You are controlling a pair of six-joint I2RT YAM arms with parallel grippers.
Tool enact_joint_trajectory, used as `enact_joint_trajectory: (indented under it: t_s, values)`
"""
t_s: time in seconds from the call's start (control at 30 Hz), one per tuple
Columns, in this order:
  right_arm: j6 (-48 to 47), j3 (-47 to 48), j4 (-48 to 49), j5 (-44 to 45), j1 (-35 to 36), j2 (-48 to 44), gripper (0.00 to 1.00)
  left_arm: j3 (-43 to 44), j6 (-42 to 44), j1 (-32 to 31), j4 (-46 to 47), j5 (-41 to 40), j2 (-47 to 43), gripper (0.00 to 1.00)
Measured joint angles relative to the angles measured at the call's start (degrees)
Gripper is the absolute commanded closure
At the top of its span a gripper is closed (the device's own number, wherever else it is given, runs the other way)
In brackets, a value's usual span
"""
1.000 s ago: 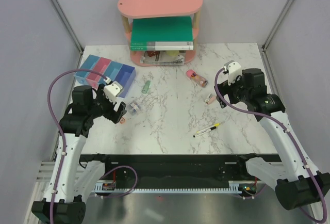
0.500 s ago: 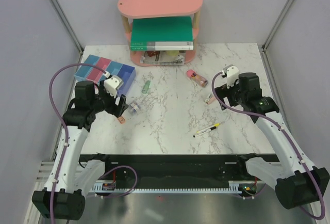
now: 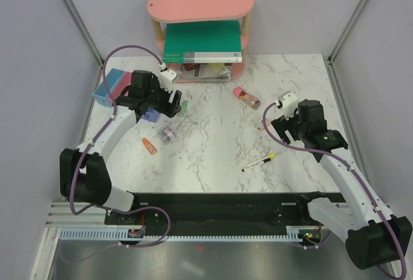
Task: Sort the stationery into containers
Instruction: Pick up the pen from the center of the board.
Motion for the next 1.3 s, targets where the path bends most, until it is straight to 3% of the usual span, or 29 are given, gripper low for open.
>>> enact_joint_trajectory:
  t_s: [0.2, 0.53, 1.0, 1.3]
  values:
    - [-1.3, 0.0, 0.1, 0.3, 0.0, 0.2, 0.02, 7.9, -1.7, -4.0, 5.2, -6.3, 13.4, 0.18]
    - [-1.2, 1.8, 0.0, 0.3, 0.0, 2.1, 0.02, 12.7, -3.6, -8.1, 8.6, -19.1, 28.9, 0.18]
    - [-0.4, 3.1, -0.2, 0.3, 0.0, 2.7, 0.02, 15.5, -4.5, -8.3, 10.0, -25.5, 35.5, 0.25]
    - [-0.2, 4.9, -0.4, 0.2, 0.0, 3.0, 0.02, 15.6, -4.5, -10.1, 8.0, -25.1, 35.5, 0.43]
